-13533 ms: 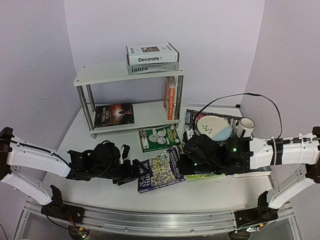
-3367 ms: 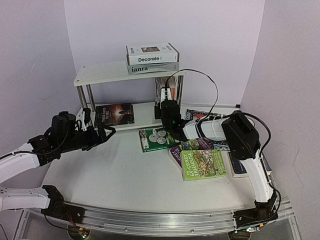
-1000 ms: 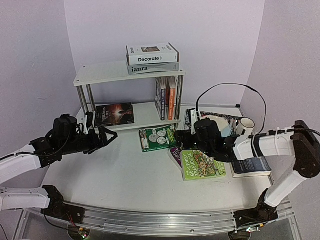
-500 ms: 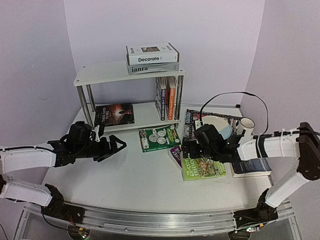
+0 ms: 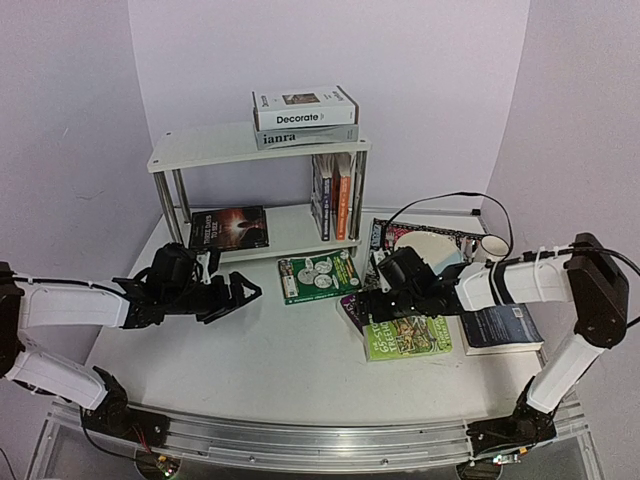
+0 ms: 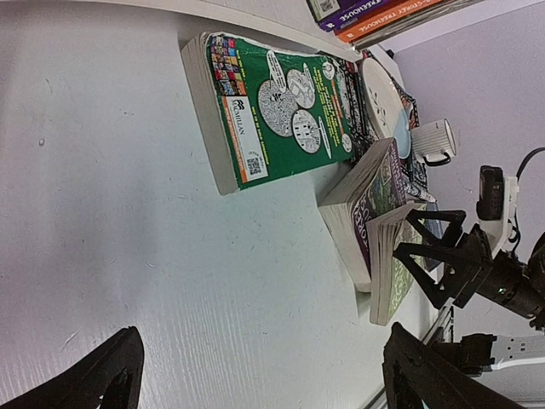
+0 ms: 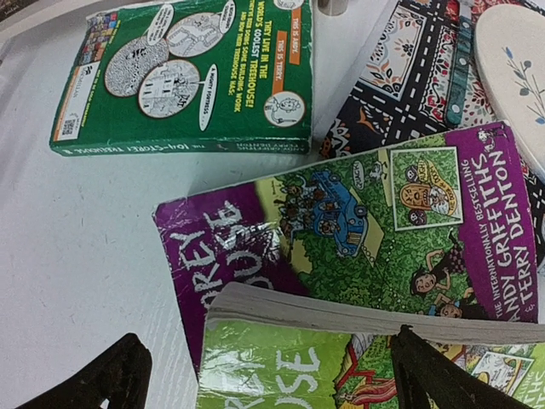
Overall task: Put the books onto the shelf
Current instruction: Place the book on the shelf, then move the book to the center of the board.
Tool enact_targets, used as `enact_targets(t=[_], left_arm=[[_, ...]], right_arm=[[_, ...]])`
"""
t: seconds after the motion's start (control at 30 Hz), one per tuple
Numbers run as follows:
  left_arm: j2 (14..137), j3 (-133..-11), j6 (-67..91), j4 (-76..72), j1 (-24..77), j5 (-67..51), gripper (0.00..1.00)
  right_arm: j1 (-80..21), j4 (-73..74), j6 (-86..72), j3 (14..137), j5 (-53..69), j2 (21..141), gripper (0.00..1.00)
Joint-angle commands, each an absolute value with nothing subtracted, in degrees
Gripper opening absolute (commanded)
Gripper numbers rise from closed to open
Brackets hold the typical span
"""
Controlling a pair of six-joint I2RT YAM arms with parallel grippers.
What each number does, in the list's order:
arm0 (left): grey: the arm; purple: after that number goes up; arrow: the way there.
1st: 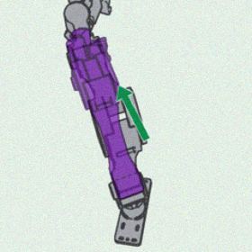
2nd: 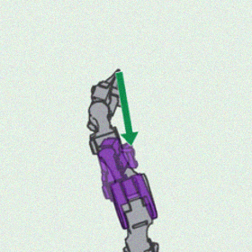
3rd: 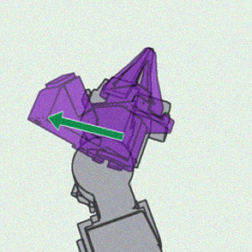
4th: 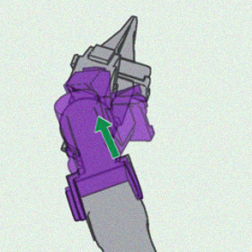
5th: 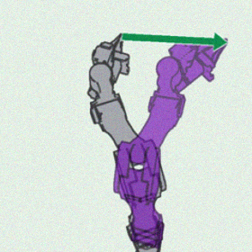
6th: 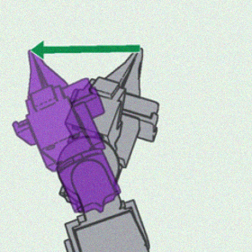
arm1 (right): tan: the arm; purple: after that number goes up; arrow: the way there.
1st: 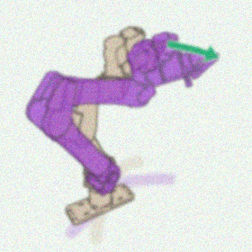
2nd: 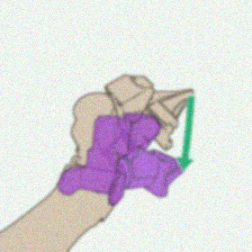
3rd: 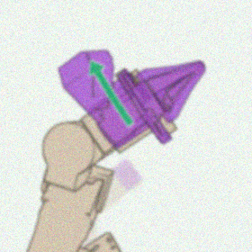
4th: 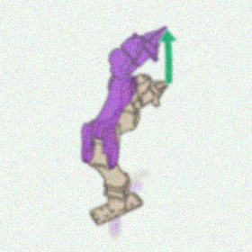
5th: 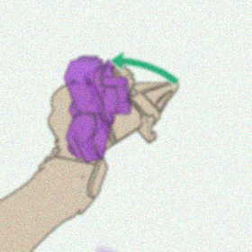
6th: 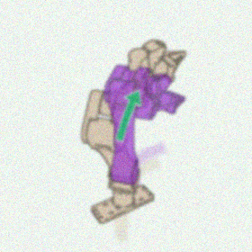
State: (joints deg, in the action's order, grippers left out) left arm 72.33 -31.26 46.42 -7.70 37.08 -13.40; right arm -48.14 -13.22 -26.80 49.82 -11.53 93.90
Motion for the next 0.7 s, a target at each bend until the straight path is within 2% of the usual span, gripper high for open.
enact_targets(t=[0.0, 0.57, 0.67], left_arm=[[74.7, -33.7, 45.4, -11.3, 37.4, -13.9, 0.99], [81.1, -30.7, 49.5, -25.5, 37.5, -13.7, 0.97], [84.1, -31.4, 50.8, -27.6, 37.5, -14.6, 0.96]], right_arm=[[-46.9, -12.2, -25.9, 53.2, -7.5, 96.2, 0.98], [-41.9, -14.9, -27.2, 55.5, -0.5, 100.6, 0.98], [-41.1, -15.1, -28.6, 56.7, 1.3, 102.9, 0.94]])
